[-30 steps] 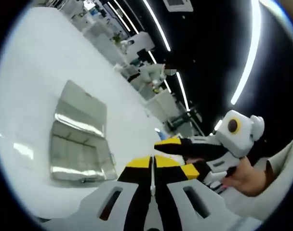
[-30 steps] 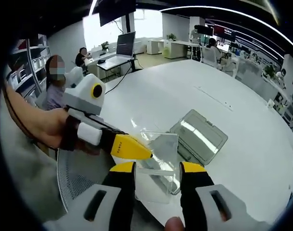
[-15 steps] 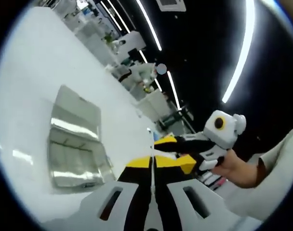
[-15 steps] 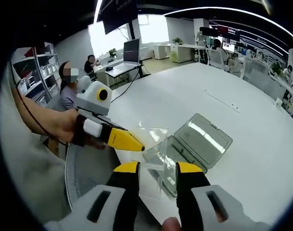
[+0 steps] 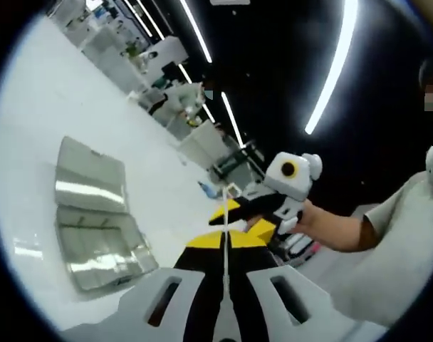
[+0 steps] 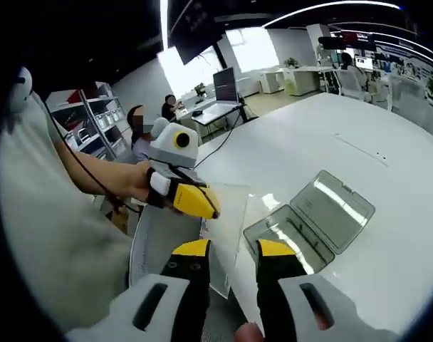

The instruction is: Insert the divider into the dual guide fixture by aligning both edges with the guide slots and pushing it downward to the bottom, including one-sided entry, uneven engagement, binding, and posture correction.

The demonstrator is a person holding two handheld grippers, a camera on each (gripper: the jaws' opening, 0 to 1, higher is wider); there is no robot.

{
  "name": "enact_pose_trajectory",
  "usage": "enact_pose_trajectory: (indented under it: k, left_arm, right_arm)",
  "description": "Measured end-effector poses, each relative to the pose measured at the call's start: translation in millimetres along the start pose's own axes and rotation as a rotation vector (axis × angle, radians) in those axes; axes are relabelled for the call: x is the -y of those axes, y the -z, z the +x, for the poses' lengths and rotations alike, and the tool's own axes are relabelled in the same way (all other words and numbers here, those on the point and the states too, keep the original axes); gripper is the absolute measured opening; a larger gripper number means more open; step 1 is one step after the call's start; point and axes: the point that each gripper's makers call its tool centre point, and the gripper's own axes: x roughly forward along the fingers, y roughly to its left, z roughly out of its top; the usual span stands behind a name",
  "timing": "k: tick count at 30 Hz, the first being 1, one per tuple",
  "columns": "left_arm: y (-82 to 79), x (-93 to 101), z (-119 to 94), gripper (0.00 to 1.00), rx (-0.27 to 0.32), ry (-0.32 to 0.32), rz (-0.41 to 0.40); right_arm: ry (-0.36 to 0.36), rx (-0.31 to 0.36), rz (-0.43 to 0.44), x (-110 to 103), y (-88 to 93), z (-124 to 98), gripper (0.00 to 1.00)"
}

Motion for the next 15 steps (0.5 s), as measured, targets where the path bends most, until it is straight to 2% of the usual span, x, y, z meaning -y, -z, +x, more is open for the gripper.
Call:
enact_pose_trajectory:
  k: [7,10,15]
  left_arm:
    - [-5.0,12.6,-2,0.0,-0.032,0.064,0.042]
    - [-5.5,20.5,-1,0.0,-0.05,0.096,0.078]
    - [-6.3,29.8,0,0.0,-0.069,0.143,0.093]
  right_arm:
    - [-0.088,0.017,0.042,-8,2.3,-2,0.16]
    - [-0.159,0.033,0.081,-18,1.3,-4,0.13]
    - [-0.23,0.06,0.124,-26,-0.3,-7,0.12]
